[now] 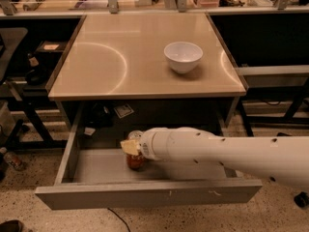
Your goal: Place coke can into top drawer
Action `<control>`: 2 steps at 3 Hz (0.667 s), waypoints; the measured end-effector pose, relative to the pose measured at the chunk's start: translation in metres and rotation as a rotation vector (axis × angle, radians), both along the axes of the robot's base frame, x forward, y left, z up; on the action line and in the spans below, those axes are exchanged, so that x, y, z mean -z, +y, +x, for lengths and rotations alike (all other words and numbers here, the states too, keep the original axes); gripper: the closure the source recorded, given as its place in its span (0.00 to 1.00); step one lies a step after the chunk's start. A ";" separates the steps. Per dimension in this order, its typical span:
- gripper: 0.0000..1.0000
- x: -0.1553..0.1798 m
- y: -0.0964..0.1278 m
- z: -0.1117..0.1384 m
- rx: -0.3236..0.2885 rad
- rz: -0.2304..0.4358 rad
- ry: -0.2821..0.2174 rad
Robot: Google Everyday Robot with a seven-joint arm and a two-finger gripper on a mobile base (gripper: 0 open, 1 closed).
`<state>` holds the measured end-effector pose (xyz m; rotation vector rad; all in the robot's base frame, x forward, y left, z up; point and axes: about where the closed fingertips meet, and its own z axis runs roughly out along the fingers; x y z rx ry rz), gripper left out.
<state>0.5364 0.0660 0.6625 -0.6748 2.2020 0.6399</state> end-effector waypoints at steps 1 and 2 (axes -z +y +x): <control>0.81 -0.001 0.000 0.000 0.003 0.003 -0.005; 0.59 -0.001 0.000 0.000 0.003 0.003 -0.005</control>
Offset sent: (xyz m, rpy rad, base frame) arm 0.0004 -0.0003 0.0013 0.0029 -0.0046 -0.0033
